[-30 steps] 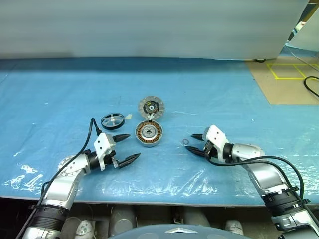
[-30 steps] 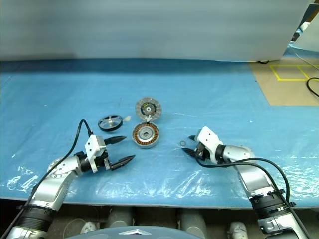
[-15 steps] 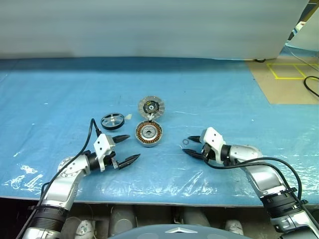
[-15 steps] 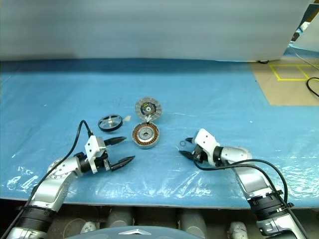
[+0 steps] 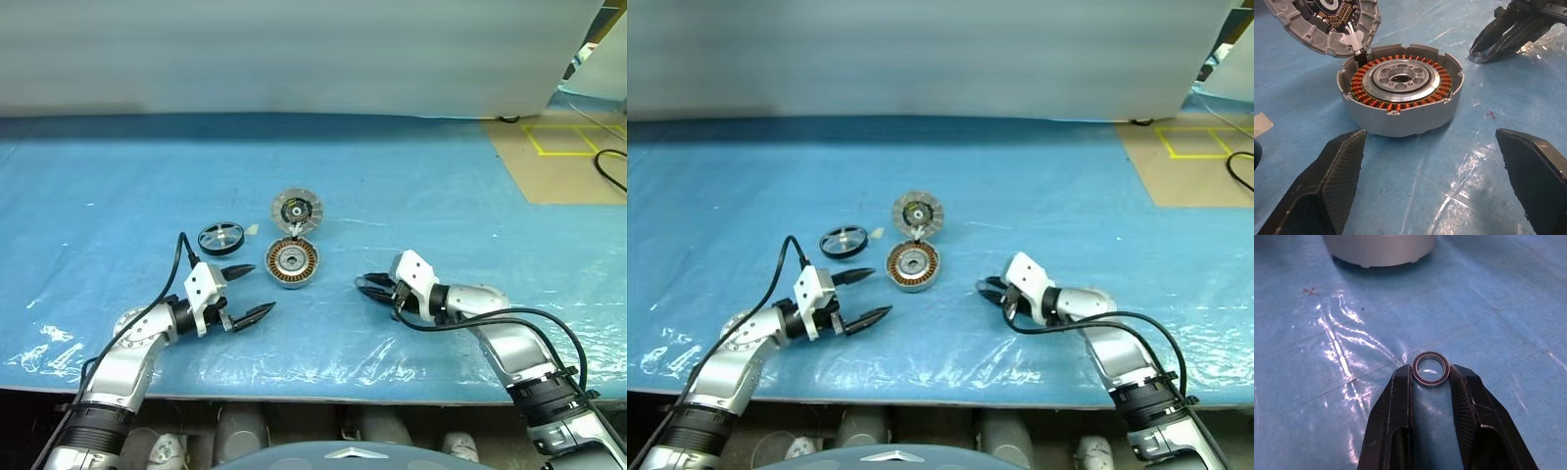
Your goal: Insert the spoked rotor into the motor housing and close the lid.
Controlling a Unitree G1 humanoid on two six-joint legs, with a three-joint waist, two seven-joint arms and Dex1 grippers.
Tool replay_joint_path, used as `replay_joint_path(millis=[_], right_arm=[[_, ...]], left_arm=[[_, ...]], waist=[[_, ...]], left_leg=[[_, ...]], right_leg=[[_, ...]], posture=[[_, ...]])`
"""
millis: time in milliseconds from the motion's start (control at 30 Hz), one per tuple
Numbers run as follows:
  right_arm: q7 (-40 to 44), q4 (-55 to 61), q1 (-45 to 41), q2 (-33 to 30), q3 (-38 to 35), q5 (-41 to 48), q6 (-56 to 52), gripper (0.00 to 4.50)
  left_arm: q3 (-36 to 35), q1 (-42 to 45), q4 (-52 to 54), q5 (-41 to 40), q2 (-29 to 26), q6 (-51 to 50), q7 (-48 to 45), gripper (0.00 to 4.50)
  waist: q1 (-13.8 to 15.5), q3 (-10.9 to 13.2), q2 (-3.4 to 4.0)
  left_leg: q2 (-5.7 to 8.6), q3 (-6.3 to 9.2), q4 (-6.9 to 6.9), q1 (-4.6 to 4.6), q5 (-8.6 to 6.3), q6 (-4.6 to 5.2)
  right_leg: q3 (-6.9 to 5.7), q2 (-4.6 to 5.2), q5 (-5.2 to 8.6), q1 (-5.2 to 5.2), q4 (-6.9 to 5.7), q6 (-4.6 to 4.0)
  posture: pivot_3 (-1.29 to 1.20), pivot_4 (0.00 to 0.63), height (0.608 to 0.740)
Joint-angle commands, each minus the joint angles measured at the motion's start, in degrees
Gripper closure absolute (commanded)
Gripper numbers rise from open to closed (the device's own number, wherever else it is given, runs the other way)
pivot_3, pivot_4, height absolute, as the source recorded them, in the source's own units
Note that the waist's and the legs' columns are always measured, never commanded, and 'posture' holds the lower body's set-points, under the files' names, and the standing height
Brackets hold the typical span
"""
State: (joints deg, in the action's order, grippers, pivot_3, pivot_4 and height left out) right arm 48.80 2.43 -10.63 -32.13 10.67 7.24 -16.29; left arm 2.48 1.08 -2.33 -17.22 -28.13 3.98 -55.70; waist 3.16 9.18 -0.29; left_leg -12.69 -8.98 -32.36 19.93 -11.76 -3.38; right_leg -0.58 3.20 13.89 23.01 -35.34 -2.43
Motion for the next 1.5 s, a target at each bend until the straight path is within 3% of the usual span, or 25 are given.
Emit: replay_joint_path(millis=[33,267,433,700,1100,1500], right_arm=[[-0.7,3.9,-7.4,2.7,-4.1,6.0,-5.2,3.84],[2.6,8.9,-20.7,4.2,-3.9,12.9,-13.9,3.84],[4.4,6.1,-24.4,2.4,6.8,4.5,-13.7,3.84],[2.8,-2.6,-29.8,9.1,12.3,-0.8,-12.2,3.84],[3.5,-7.6,-27.3,12.0,18.2,-6.3,-10.1,3.84],[4.8,-8.9,-25.4,12.1,18.1,-7.4,-9.2,3.84]], left_arm=[[-1.1,0.1,1.8,-0.3,-0.6,0.4,0.4,0.00],[-1.7,-1.4,3.2,-0.4,-0.8,0.4,1.7,0.00],[-1.4,-1.9,3.6,-0.4,-0.6,0.5,2.2,0.00],[-1.2,-2.3,3.9,-0.3,-0.3,0.6,2.7,0.00],[-1.2,-3.0,4.2,-0.2,-0.4,0.9,3.2,0.00],[-1.0,-2.7,3.2,-0.1,-0.3,1.4,3.1,0.00]], waist=[[-0.5,0.0,0.05],[-0.6,0.0,0.07],[-0.3,0.0,0.07],[-0.8,0.1,0.08],[-0.6,0.1,0.07],[-0.7,0.0,0.07]], left_leg=[[0.01,0.00,-0.04,0.02,0.02,-0.03],[0.01,0.00,0.06,0.12,0.11,-0.18],[0.02,0.01,0.13,0.18,0.10,-0.19],[0.00,0.00,-0.01,0.12,0.10,-0.20],[0.00,0.01,-0.01,0.16,0.11,-0.22],[0.00,0.00,-0.09,0.09,0.11,-0.22]], right_leg=[[0.00,0.01,0.00,0.11,-0.06,0.00],[0.00,-0.03,-0.01,0.33,-0.15,-0.01],[-0.06,-0.03,-0.09,0.30,-0.11,0.14],[-0.01,-0.02,-0.01,0.34,-0.17,-0.01],[-0.03,-0.02,-0.02,0.33,-0.20,0.01],[0.00,-0.02,-0.01,0.29,-0.26,-0.01]], posture=[[0.00,0.150,0.740],[0.00,0.150,0.740],[0.00,0.150,0.740],[0.00,0.150,0.740],[0.00,0.150,0.740],[0.00,0.150,0.740]])
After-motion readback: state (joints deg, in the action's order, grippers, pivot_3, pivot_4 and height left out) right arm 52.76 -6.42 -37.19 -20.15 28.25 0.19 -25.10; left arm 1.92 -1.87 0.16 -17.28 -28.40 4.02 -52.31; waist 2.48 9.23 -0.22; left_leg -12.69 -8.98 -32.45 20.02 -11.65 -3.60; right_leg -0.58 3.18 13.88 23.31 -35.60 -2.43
